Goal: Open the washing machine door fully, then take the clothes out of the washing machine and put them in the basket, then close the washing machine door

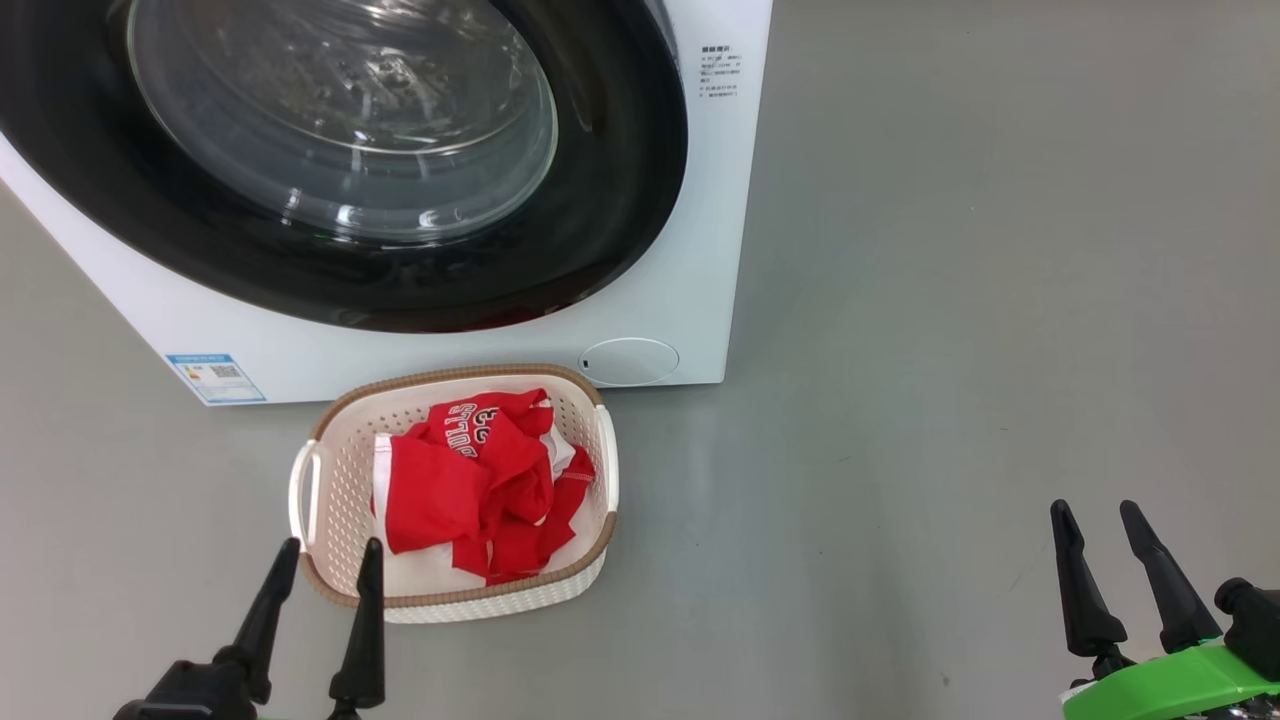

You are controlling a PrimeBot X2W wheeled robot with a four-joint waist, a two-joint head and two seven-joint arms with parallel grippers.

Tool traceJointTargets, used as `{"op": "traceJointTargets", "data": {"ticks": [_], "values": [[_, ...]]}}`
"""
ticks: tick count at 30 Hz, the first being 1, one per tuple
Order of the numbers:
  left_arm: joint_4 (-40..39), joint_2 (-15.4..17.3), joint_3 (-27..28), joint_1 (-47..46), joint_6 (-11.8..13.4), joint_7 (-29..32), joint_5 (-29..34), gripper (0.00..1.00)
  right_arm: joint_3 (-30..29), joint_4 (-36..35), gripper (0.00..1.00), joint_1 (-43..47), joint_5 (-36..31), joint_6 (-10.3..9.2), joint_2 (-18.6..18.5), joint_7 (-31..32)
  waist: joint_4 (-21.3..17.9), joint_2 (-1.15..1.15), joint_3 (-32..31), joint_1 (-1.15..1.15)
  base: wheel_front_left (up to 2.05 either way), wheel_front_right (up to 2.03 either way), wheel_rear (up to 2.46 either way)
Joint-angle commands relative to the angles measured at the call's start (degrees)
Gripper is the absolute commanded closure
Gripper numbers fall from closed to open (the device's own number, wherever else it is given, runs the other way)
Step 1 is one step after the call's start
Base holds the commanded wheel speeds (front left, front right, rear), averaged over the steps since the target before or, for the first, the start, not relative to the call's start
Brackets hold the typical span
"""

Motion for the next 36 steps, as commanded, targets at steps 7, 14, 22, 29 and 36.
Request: {"op": "traceJointTargets", "data": {"ticks": [7,14,22,29,36], "values": [[-1.9,0.7,2.5,-0.7,-0.3,-0.3,-0.5,0.00,0.9,-1.5,0.00,-0.3,-0.8,-0.06,-0.6,-0.4,0.0,0.00,0.0,0.00,0.00,0.00,0.00],[2.6,-0.8,-0.1,0.1,0.1,0.3,-0.6,1.00,0.3,2.8,1.00,0.0,0.2,0.00,1.7,0.1,0.0,0.00,0.1,0.00,0.00,0.00,0.00],[2.9,-0.8,0.1,0.0,0.1,1.5,-5.4,1.00,0.3,2.9,1.00,-0.3,4.2,0.00,2.1,1.2,0.0,0.00,-0.5,0.12,0.00,0.00,0.00],[3.1,-0.6,0.2,-0.4,0.0,2.6,-10.0,1.00,0.2,2.8,1.00,-0.9,7.8,-0.01,2.1,2.3,-0.1,0.00,-0.7,0.00,0.00,0.00,0.00],[3.2,-0.5,0.4,-0.8,0.0,3.8,-14.5,1.00,0.1,2.7,1.00,-1.4,11.5,-0.01,2.2,3.5,-0.1,0.00,-1.0,0.00,0.00,0.00,0.00]]}}
